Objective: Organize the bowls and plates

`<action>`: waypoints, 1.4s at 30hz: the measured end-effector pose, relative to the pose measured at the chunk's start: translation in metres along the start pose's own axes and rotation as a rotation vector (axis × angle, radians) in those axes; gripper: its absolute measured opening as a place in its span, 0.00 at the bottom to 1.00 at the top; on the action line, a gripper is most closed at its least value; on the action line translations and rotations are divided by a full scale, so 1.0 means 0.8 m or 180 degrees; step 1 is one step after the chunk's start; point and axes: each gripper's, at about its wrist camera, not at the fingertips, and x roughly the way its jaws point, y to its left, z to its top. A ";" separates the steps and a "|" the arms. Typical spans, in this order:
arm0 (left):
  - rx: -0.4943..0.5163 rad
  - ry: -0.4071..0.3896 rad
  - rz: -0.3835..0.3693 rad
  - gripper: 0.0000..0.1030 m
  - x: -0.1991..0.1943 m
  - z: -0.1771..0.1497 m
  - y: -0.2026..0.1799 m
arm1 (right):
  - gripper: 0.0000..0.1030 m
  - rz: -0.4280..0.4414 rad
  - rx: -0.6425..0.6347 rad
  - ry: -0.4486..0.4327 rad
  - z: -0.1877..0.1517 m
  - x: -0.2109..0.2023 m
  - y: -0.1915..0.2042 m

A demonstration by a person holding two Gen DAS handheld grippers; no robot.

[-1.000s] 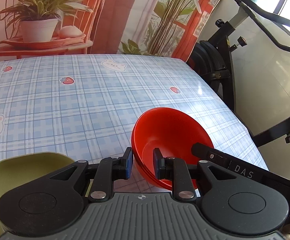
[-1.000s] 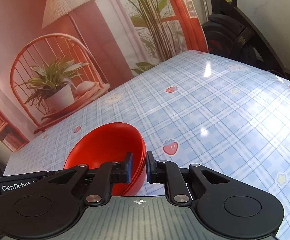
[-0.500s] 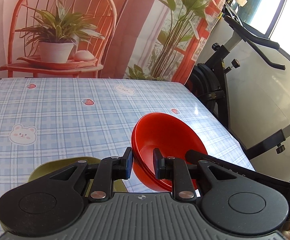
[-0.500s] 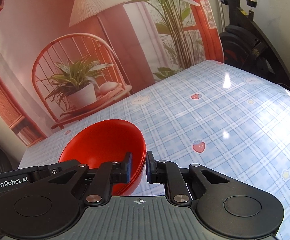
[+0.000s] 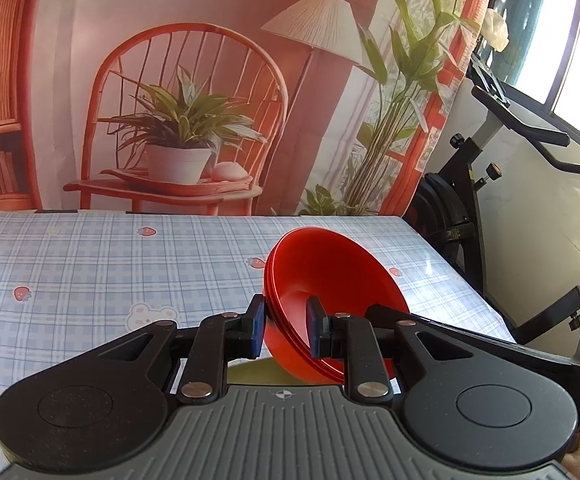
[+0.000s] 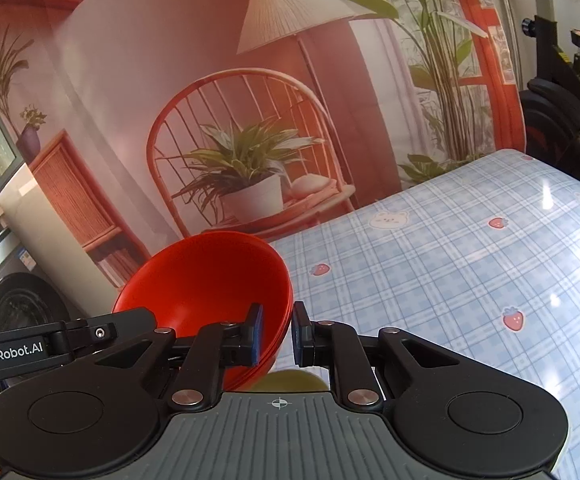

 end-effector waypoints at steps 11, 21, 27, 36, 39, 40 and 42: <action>-0.0208 0.0205 0.0028 0.22 0.009 -0.050 0.034 | 0.14 -0.0076 -0.0200 0.0271 -0.042 0.016 0.024; -0.0425 0.0364 0.0035 0.22 0.024 -0.090 0.046 | 0.14 -0.0187 -0.0291 0.0421 -0.064 0.022 0.021; -0.0390 0.0415 0.0101 0.22 0.029 -0.102 0.044 | 0.14 -0.0227 -0.0388 0.0448 -0.070 0.025 0.022; -0.0386 0.0448 0.0152 0.22 0.031 -0.108 0.042 | 0.13 -0.0241 -0.0434 0.0511 -0.077 0.030 0.020; -0.0366 0.0456 0.0168 0.22 0.032 -0.108 0.040 | 0.13 -0.0238 -0.0426 0.0517 -0.078 0.030 0.020; -0.0360 0.0462 0.0174 0.22 0.033 -0.108 0.040 | 0.13 -0.0236 -0.0425 0.0518 -0.078 0.030 0.019; -0.0353 0.0482 0.0186 0.22 0.034 -0.110 0.039 | 0.13 -0.0237 -0.0417 0.0530 -0.078 0.031 0.019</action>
